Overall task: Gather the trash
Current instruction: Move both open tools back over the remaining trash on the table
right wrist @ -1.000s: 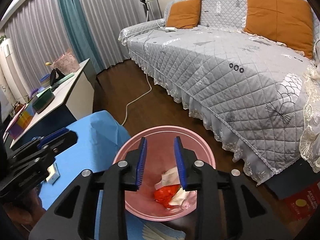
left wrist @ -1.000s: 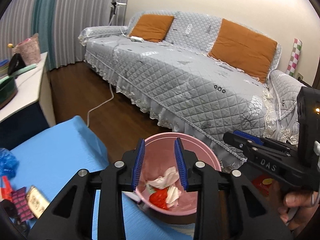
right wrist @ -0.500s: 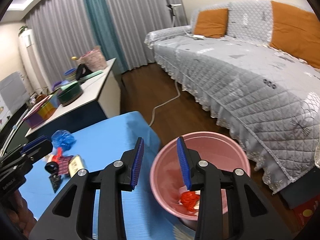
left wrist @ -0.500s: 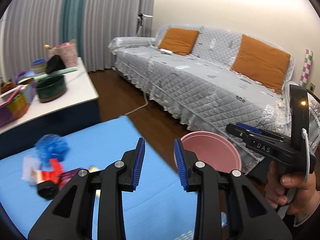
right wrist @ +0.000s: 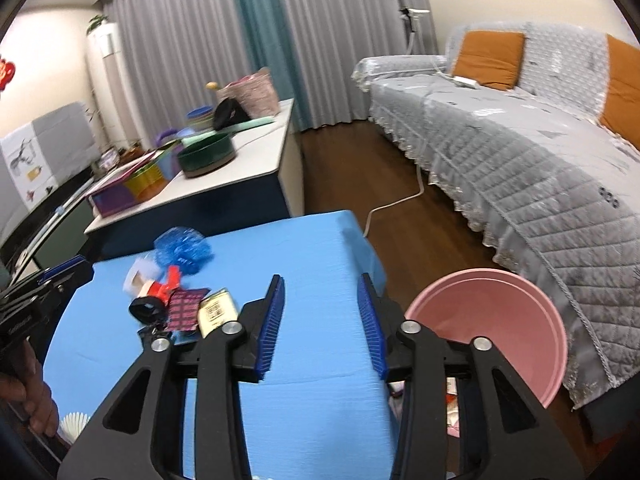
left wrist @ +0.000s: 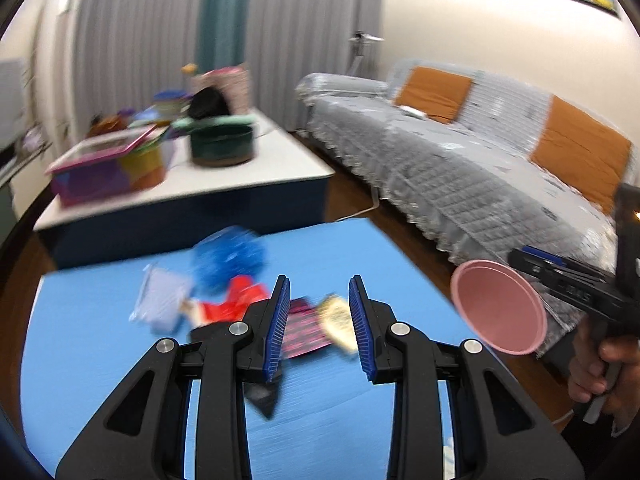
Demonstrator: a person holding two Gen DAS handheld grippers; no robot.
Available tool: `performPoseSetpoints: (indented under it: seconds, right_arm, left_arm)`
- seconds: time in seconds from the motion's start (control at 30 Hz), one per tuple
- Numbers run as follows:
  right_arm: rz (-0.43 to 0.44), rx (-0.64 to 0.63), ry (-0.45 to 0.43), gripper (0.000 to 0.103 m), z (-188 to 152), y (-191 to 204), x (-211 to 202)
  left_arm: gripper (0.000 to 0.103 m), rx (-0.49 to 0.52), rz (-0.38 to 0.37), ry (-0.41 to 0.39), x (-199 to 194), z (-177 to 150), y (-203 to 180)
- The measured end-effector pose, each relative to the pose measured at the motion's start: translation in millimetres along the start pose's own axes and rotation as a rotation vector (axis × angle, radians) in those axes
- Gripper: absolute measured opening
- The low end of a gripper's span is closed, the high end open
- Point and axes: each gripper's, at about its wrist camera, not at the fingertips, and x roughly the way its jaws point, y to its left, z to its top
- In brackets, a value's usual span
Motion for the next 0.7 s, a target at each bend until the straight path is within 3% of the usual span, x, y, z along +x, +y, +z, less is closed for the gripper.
performPoseSetpoints:
  seconds: [0.17, 0.3, 0.7]
  right_arm:
    - [0.03, -0.065, 0.027, 0.046, -7, 29, 16]
    - [0.045, -0.107, 0.052, 0.048, -12, 49, 33]
    - [0.092, -0.167, 0.15, 0.063, -28, 91, 92]
  left_arm:
    - [0.031, -0.134, 0.092, 0.035, 13, -15, 48]
    - [0.031, -0.151, 0.15, 0.046, 22, -21, 67]
    - [0.031, -0.174, 0.162, 0.104, 55, -33, 92]
